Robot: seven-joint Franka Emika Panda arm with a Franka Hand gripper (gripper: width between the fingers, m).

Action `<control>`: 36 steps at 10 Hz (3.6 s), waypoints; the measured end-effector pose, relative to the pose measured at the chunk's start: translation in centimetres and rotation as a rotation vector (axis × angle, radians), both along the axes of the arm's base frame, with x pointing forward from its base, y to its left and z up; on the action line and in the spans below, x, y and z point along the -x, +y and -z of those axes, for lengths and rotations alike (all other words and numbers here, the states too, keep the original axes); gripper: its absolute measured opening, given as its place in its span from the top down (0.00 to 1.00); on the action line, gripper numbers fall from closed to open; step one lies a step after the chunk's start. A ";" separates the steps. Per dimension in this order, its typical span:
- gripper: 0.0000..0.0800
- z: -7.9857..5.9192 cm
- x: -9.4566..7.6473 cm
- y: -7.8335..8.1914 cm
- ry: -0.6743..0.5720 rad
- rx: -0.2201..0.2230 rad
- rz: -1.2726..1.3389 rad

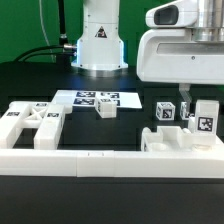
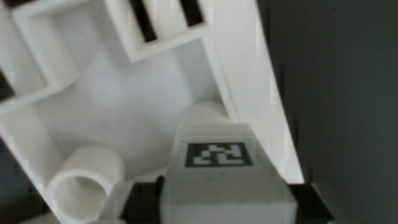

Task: Assemble chair

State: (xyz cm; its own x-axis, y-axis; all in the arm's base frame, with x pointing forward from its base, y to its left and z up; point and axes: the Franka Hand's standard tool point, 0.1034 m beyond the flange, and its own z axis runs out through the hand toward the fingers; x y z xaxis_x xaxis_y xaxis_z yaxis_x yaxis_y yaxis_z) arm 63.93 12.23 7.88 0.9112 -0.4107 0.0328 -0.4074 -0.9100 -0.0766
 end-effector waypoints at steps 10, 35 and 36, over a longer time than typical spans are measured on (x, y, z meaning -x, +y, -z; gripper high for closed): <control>0.52 0.0 0.2 0.7 0.051 -0.074 0.621; 0.64 0.2 -0.4 0.3 0.013 0.034 0.066; 0.64 0.3 -0.5 0.2 0.009 0.025 0.167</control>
Offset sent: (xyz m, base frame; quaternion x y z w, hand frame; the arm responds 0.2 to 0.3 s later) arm 0.0000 0.0000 0.0000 0.0000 0.0000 0.1296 0.9916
